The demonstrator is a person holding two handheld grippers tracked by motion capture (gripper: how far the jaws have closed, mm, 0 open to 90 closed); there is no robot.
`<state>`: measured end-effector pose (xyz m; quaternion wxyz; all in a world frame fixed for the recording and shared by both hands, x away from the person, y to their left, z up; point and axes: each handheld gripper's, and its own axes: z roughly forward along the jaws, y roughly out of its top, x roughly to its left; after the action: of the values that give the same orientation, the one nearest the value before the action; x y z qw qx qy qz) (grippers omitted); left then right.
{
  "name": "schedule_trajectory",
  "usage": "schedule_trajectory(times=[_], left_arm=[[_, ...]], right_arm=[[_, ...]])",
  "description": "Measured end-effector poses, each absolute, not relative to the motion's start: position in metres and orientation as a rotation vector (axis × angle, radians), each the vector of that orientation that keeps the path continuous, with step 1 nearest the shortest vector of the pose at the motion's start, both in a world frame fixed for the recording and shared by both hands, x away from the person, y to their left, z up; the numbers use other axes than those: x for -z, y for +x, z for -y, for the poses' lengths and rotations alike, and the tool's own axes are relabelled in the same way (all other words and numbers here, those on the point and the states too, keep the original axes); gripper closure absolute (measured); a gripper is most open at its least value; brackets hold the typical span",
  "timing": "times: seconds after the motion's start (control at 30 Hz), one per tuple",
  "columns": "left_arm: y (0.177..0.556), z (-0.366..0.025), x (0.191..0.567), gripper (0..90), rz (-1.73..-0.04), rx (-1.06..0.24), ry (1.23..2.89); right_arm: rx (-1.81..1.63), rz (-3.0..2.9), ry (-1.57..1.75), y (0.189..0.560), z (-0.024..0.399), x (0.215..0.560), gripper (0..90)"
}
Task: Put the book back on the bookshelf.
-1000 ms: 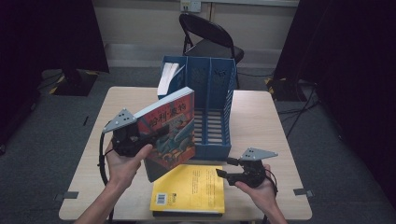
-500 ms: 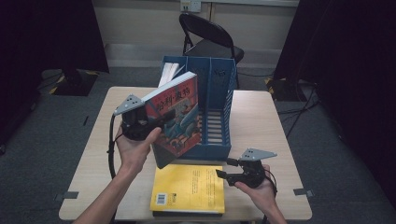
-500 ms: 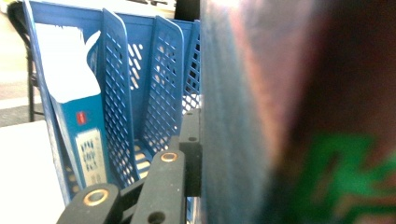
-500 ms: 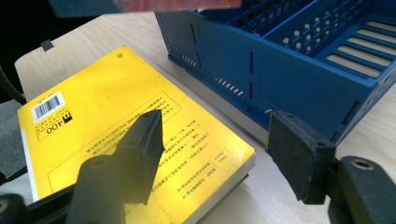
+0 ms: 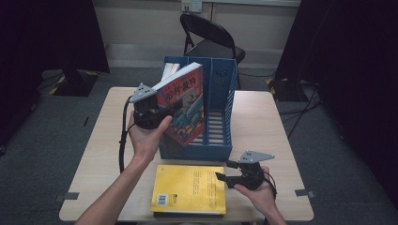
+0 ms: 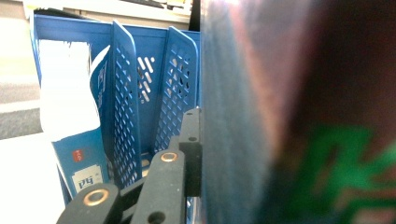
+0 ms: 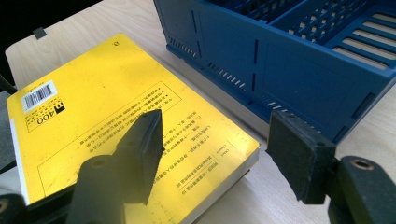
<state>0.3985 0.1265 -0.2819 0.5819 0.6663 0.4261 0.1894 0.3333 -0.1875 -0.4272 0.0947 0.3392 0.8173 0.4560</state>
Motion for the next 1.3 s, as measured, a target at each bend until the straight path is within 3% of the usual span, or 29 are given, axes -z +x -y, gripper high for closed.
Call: schedule_trajectory(times=[1.3], left_arm=[[0.482,-0.072,0.300,74.6,-1.160,-0.579,1.552]], right_arm=[[-1.348,-2.437,0.998,0.332,0.192,0.431,35.9]])
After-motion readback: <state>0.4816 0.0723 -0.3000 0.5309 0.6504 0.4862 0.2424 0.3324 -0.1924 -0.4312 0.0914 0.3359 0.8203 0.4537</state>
